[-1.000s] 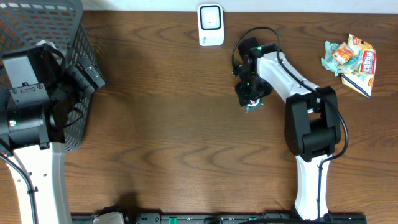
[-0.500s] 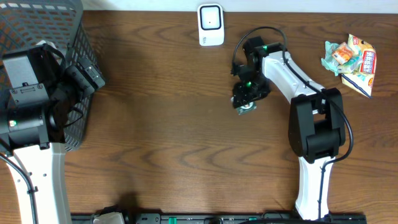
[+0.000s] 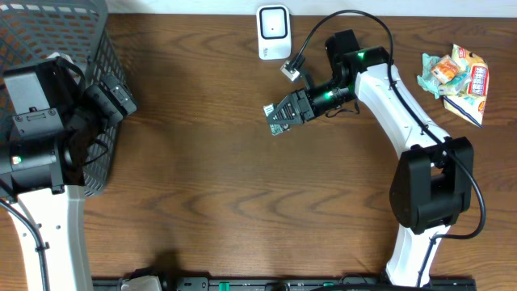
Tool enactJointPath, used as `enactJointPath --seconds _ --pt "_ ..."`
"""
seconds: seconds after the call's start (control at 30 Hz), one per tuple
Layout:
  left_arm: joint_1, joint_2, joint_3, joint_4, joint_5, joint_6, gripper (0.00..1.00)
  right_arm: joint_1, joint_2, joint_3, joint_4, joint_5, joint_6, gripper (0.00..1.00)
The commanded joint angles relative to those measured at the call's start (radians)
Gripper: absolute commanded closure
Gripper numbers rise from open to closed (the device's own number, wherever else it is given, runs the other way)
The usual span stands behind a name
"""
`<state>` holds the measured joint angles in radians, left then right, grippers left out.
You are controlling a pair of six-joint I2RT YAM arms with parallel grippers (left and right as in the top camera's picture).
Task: Scan the item barcode
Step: 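Lift the Zam-Buk box and rotate it toward the scanner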
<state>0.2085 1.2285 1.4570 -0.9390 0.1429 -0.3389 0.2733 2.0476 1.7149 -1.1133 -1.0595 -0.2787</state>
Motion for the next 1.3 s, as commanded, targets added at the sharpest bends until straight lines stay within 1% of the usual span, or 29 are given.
enactJointPath --seconds 0.0,0.2,0.53,0.87,1.1,1.27 --pt "0.005 0.000 0.001 -0.003 -0.010 0.013 0.02 -0.003 -0.007 0.005 -0.002 -0.263 -0.032 0.57" --pt "0.005 0.000 0.001 -0.003 -0.010 0.013 0.03 -0.003 -0.007 0.005 -0.003 -0.309 -0.029 0.57" --pt "0.005 0.000 0.001 -0.003 -0.010 0.013 0.02 -0.003 -0.007 0.005 0.014 -0.300 -0.068 0.56" --pt "0.005 0.000 0.001 -0.003 -0.010 0.013 0.02 -0.003 -0.007 0.005 0.014 -0.273 -0.071 0.56" --pt "0.005 0.000 0.001 -0.003 -0.010 0.013 0.02 0.003 -0.007 0.005 0.014 -0.200 -0.079 0.56" --pt "0.005 0.000 0.001 -0.003 -0.010 0.013 0.02 0.021 -0.007 0.005 0.015 -0.081 -0.105 0.56"
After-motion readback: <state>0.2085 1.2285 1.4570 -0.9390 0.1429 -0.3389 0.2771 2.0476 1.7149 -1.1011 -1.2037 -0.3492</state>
